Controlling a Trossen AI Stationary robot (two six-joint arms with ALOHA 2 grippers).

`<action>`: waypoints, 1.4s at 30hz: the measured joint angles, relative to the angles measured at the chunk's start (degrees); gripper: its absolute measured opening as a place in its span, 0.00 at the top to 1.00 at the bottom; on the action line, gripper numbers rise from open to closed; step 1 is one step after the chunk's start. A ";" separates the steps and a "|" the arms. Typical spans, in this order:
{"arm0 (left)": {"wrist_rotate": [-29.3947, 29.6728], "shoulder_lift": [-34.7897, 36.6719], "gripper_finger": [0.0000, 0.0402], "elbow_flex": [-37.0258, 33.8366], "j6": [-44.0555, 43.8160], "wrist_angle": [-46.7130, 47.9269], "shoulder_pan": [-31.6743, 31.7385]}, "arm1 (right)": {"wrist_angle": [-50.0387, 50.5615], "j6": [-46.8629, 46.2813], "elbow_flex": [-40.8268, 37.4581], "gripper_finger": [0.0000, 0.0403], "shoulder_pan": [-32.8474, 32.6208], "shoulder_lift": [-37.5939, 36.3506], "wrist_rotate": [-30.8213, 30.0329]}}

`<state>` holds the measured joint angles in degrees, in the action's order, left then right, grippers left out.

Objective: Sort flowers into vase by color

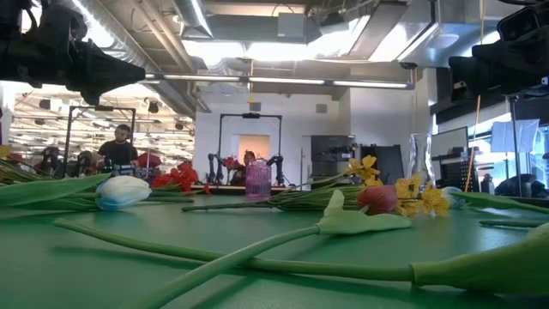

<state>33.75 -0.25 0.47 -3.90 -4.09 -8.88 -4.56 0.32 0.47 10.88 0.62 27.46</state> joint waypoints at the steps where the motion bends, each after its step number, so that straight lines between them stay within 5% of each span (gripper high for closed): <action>1: 0.01 0.00 0.90 0.00 -0.01 -0.01 0.00 | 0.00 0.00 -0.02 0.63 0.01 0.00 0.00; 13: 0.01 0.00 0.90 0.00 -0.01 0.01 -0.01 | -9.29 -0.17 -0.02 0.63 0.00 -0.02 -0.60; 22: 0.01 0.00 0.90 0.00 -0.01 0.01 -0.01 | -15.21 -7.74 0.09 0.63 0.01 -0.02 -13.14; 42: 0.01 0.00 0.90 0.00 -0.01 0.00 -0.01 | 2.75 -6.14 12.35 0.63 0.01 1.82 -22.78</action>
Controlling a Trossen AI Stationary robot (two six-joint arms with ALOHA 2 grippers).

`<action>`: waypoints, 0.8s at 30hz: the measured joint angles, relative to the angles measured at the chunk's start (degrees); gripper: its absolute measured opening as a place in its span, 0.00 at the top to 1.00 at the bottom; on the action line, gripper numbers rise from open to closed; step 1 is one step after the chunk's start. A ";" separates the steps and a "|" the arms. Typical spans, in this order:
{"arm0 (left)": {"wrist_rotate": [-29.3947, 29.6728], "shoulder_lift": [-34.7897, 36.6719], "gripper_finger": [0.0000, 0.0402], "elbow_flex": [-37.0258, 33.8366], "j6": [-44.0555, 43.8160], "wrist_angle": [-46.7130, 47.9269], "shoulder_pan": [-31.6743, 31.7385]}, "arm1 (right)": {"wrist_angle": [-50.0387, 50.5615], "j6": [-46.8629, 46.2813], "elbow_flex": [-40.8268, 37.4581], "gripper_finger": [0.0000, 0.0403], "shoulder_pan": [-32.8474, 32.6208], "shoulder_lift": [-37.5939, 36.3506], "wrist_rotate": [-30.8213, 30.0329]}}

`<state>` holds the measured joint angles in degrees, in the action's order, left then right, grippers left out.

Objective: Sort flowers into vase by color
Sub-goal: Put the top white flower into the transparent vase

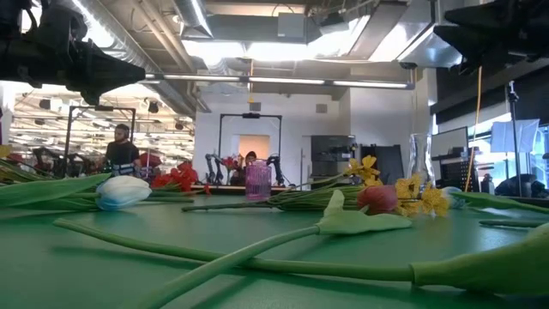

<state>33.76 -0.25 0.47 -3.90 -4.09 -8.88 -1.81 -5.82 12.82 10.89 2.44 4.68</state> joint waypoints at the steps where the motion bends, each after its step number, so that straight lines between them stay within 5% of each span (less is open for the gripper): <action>1: 0.00 0.00 0.90 0.00 0.02 0.01 0.00 | 0.96 0.02 0.72 0.63 -0.01 0.36 -0.66; 13: 0.00 0.00 0.90 0.00 0.02 0.00 0.00 | 1.42 -4.34 6.90 0.63 -0.02 0.80 2.88; 24: 0.00 0.00 0.90 0.00 0.00 0.01 0.00 | 13.01 -11.74 6.90 0.63 -0.02 0.80 -2.14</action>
<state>33.76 -0.25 0.47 -3.90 -4.08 -8.88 11.20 -17.56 19.73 10.87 3.25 2.54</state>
